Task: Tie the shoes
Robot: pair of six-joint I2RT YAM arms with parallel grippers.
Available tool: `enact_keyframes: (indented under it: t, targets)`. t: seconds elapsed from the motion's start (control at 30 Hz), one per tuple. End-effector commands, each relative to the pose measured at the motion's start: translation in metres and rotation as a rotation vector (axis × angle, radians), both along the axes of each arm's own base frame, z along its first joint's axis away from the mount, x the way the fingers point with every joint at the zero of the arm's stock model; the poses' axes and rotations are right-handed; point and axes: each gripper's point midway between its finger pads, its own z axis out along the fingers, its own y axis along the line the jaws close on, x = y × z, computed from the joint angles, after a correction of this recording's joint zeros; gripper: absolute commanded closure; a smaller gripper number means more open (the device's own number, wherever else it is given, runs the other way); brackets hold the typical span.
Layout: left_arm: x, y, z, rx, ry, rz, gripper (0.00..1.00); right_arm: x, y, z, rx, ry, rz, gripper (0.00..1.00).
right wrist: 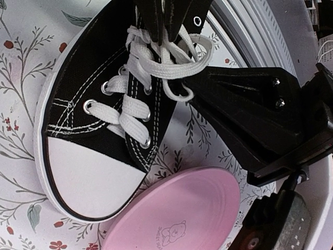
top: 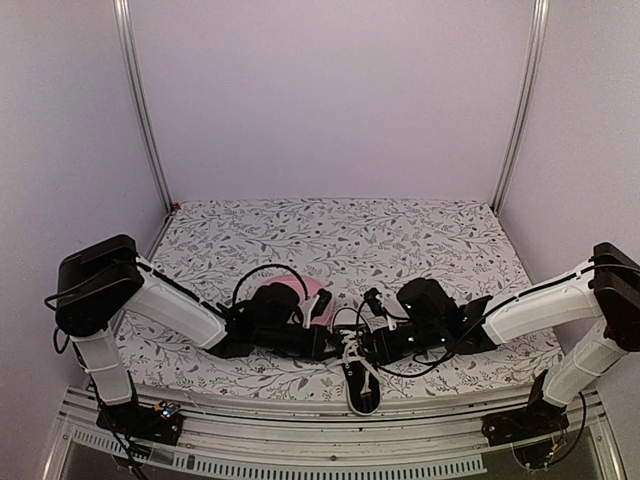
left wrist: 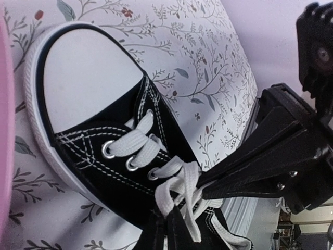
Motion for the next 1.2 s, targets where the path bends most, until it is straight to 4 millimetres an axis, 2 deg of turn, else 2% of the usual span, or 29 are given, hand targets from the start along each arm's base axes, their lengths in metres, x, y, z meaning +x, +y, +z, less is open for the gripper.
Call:
enact_keyframes:
  t: [0.0,0.23,0.3,0.57,0.77,0.93,1.17]
  targets:
    - [0.004,0.016,-0.009,0.049,0.004,0.041,0.90,0.003,0.001,-0.001,0.011,0.001,0.000,0.98]
    - [0.010,0.026,-0.003,0.065,-0.026,0.089,0.75,0.002,0.000,-0.002,0.010,0.004,0.002,0.98]
    - [0.011,0.026,-0.003,0.068,-0.029,0.093,0.73,0.002,0.001,-0.001,0.012,0.002,0.002,0.98]
    - [0.015,0.020,-0.002,0.061,-0.035,0.091,0.75,0.001,0.001,-0.001,0.013,0.006,0.003,0.98]
    - [0.016,0.012,0.008,0.023,-0.048,0.073,0.74,0.001,0.000,-0.002,0.013,0.005,0.002,0.98]
    - [0.012,0.006,0.011,-0.003,-0.042,0.042,0.73,0.002,-0.003,0.009,0.044,-0.016,-0.011,0.98]
    - [0.014,0.002,0.014,-0.014,-0.040,0.042,0.70,-0.012,-0.002,0.018,0.098,-0.017,0.050,0.98]
